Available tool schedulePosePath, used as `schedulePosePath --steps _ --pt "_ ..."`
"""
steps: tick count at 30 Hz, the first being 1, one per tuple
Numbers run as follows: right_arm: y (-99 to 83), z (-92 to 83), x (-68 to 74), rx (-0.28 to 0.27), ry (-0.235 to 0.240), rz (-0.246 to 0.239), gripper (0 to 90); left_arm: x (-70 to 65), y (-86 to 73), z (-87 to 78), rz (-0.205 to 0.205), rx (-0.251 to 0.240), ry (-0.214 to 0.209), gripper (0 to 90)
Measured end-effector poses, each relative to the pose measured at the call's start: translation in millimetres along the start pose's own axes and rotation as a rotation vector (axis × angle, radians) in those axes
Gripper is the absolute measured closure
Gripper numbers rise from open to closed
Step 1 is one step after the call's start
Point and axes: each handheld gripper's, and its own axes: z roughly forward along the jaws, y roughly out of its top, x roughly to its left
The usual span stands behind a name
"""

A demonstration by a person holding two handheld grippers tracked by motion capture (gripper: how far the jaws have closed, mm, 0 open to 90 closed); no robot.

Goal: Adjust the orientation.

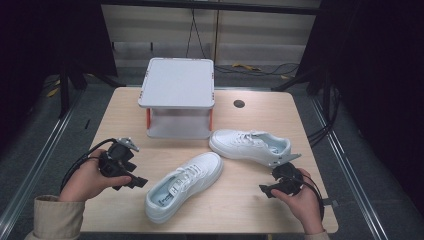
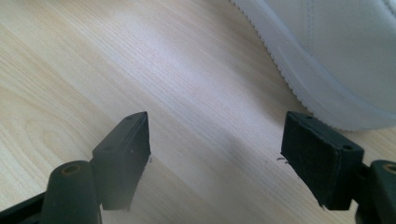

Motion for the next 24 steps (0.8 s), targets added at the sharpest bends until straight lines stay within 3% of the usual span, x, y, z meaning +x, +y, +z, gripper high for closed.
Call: schedulePosePath --steps 7,15,16,24 --pt "-1.6 -0.7 -1.5 -0.002 -0.005 0.004 23.3 -11.6 13.9 9.7 0.059 0.027 0.002 35.7" --pt "-2.3 -4.7 -4.0 -0.016 -0.015 0.008 23.6 -18.6 27.2 32.2 0.1 0.057 0.021 43.6" --pt "-2.5 -4.3 -4.3 -0.017 -0.011 0.01 24.0 -19.6 29.4 38.4 0.114 0.081 0.016 44.7" --pt "-2.5 -4.8 -4.7 -0.017 -0.006 0.019 24.2 -18.9 34.7 52.2 0.116 0.103 0.006 49.5"
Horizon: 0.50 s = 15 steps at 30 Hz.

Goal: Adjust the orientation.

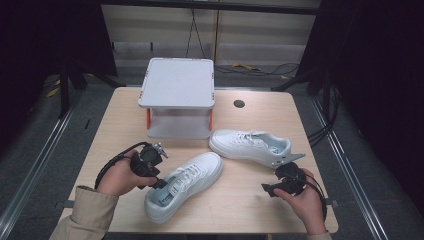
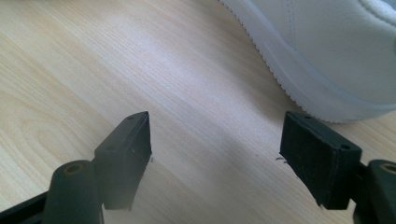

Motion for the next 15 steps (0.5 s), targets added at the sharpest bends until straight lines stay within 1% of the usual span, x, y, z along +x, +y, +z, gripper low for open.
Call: schedulePosePath --steps 1,2,3,4,5,6,7,8,9,10,11,12,13,15 --pt "0.0 0.0 0.0 0.0 0.0 0.0 24.2 -0.5 0.0 1.1 -0.009 -0.001 -0.005 49.5" --pt "0.4 0.0 0.4 -0.003 0.0 -0.002 24.4 -0.6 0.0 1.8 -0.018 -0.001 -0.017 53.4" --pt "0.5 0.3 0.7 -0.002 0.002 -0.002 24.4 0.0 0.8 1.4 -0.006 0.011 -0.008 52.9" --pt "0.5 0.3 0.7 -0.002 0.002 -0.002 24.4 0.0 0.8 1.4 -0.006 0.011 -0.008 54.5" --pt "0.6 1.2 1.3 0.001 0.002 -0.004 24.4 -2.0 2.5 3.0 0.003 0.024 -0.017 57.7" --pt "0.6 1.7 1.6 0.003 0.003 -0.004 24.4 -3.4 3.5 4.4 0.003 0.034 -0.009 57.9" --pt "0.6 1.7 1.6 0.003 0.003 -0.004 24.4 -3.4 3.5 4.4 0.003 0.034 -0.009 60.0" --pt "0.8 1.9 1.9 0.005 0.004 -0.007 24.4 -4.8 4.2 6.7 0.008 0.049 -0.015 60.0" --pt "1.0 2.1 2.3 0.005 0.003 -0.009 24.4 -5.3 4.5 9.8 -0.008 0.064 -0.017 62.5" --pt "1.3 2.1 2.9 0.003 0.002 -0.011 24.4 -4.6 4.5 18.4 -0.042 0.087 -0.028 63.9" --pt "1.3 2.1 2.9 0.003 0.002 -0.011 24.4 -4.6 4.5 18.4 -0.042 0.087 -0.028 65.1" --pt "1.6 1.6 3.0 0.001 0.001 -0.012 24.4 -4.1 4.2 25.0 -0.04 0.106 -0.029 65.5" --pt "1.6 1.6 3.0 0.001 0.001 -0.012 24.4 -4.1 4.2 25.0 -0.04 0.106 -0.029 66.8" --pt "1.3 1.4 2.3 -0.001 0.0 -0.011 24.4 -3.8 4.6 26.5 -0.056 0.107 -0.027 68.5"
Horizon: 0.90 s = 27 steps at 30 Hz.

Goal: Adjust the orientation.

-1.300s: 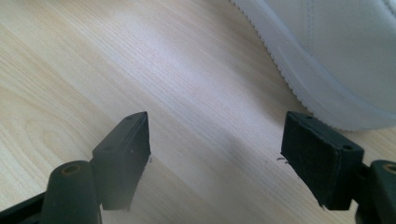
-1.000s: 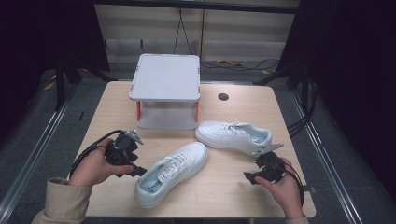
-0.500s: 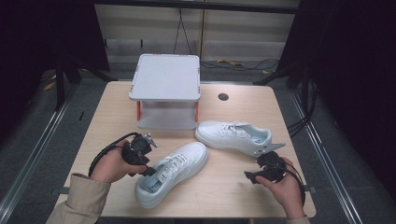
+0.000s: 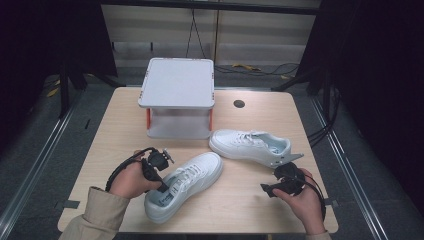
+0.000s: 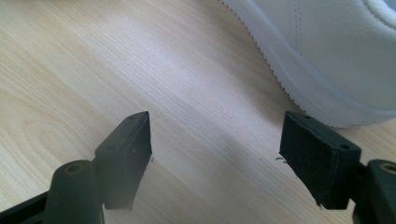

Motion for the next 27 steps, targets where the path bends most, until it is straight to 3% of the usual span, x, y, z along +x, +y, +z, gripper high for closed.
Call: schedulePosePath --steps 4,10,11,16,17,19,21,22,23,25,27 --pt "0.3 1.7 0.2 0.008 0.0 -0.003 24.4 -0.7 1.7 0.6 -0.051 0.007 0.026 74.6" --pt "1.6 1.5 1.8 0.003 -0.001 -0.013 24.5 -3.8 2.1 -1.7 -0.06 0.003 0.057 81.0" --pt "1.5 1.1 1.5 -0.002 -0.002 -0.014 24.5 -4.6 2.3 -4.5 -0.061 -0.001 0.082 81.6" --pt "0.7 0.3 -0.2 -0.005 -0.004 -0.011 24.5 -0.9 0.8 -16.0 -0.095 -0.014 0.053 82.9" --pt "0.4 0.3 -1.1 -0.007 -0.005 -0.009 24.5 1.7 -1.2 -23.2 -0.112 -0.019 0.062 83.2" --pt "0.2 0.3 -1.1 -0.007 -0.005 -0.008 24.6 3.8 -2.2 -27.5 -0.111 -0.013 0.076 83.4" --pt "0.6 0.0 -0.7 -0.008 -0.006 -0.013 24.5 11.1 -6.9 -39.4 -0.158 -0.027 0.107 83.6" --pt "0.6 0.0 -0.7 -0.008 -0.006 -0.013 24.5 11.1 -6.9 -39.4 -0.158 -0.027 0.107 83.6" --pt "0.8 0.0 -0.5 -0.01 -0.007 -0.017 24.5 14.5 -8.6 -43.5 -0.183 -0.039 0.112 83.6" --pt "1.9 -0.2 0.9 -0.009 -0.005 -0.022 24.5 27.5 -11.1 -56.7 -0.244 -0.079 0.133 83.6" --pt "2.4 -0.1 1.4 -0.011 -0.004 -0.026 24.5 38.0 -9.6 -64.3 -0.268 -0.104 0.16 83.5"
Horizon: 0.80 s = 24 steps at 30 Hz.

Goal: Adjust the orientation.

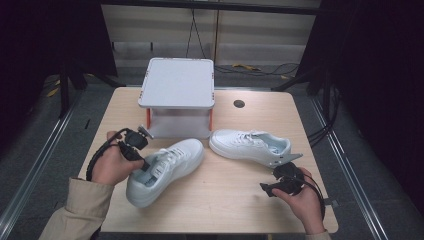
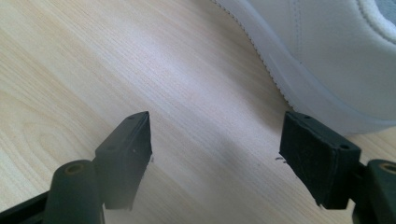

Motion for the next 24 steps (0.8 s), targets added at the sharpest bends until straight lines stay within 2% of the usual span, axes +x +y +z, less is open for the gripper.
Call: schedulePosePath --steps 3,4,5,6,7,8,9,10,11,12,15,17,19,20,21,23,24 --pt "0.3 0.4 0.1 -0.002 0.003 -0.002 24.5 14.4 10.8 1.0 -0.062 -0.054 0.041 83.3" --pt "0.4 0.2 0.4 -0.004 0.006 -0.003 24.5 14.4 10.8 1.0 -0.062 -0.054 0.041 83.2" --pt "0.8 -0.6 1.1 -0.008 0.01 -0.006 24.7 25.0 18.5 7.0 -0.095 -0.09 0.08 83.1" --pt "1.3 -1.1 1.7 -0.017 0.006 -0.01 25.2 30.8 21.7 11.3 -0.121 -0.093 0.089 82.9" --pt "1.3 -1.1 1.7 -0.017 0.006 -0.01 25.2 30.8 21.7 11.3 -0.121 -0.093 0.089 82.7" --pt "2.8 -2.6 2.7 -0.024 0.01 -0.016 25.2 40.0 24.3 22.1 -0.191 -0.099 0.094 82.4" --pt "3.5 -3.1 3.8 -0.028 0.009 -0.018 25.2 43.0 23.9 28.6 -0.224 -0.097 0.093 82.1" --pt "4.2 -3.6 4.9 -0.028 0.014 -0.021 25.2 43.4 22.8 35.2 -0.231 -0.088 0.101 81.4" --pt "4.8 -3.7 5.8 -0.029 0.018 -0.026 25.2 43.4 20.0 40.9 -0.219 -0.065 0.094 80.8" --pt "5.4 -3.9 6.5 -0.028 0.019 -0.029 25.1 42.6 16.1 43.4 -0.217 -0.071 0.074 78.9" --pt "7.1 -2.9 9.1 -0.029 0.029 -0.036 25.1 38.7 8.8 46.3 -0.175 -0.083 0.07 74.2" --pt "9.4 -0.6 11.4 -0.025 0.033 -0.042 24.9 33.7 3.0 43.2 -0.142 -0.088 0.056 71.5" --pt "10.6 1.0 12.8 -0.022 0.036 -0.046 24.9 32.8 2.3 40.4 -0.135 -0.086 0.053 69.0" --pt "12.8 3.8 16.1 -0.025 0.056 -0.048 25.0 31.6 1.4 32.9 -0.104 -0.085 0.045 66.7" --pt "12.8 3.8 16.1 -0.025 0.056 -0.048 25.0 31.6 1.4 32.9 -0.104 -0.085 0.045 63.9" --pt "17.9 6.2 19.7 -0.044 0.098 -0.057 26.3 25.4 -0.1 14.8 -0.009 -0.12 0.057 56.5" --pt "21.4 5.9 20.6 -0.052 0.114 -0.056 26.5 22.5 -0.9 8.2 0.006 -0.127 0.035 56.2"
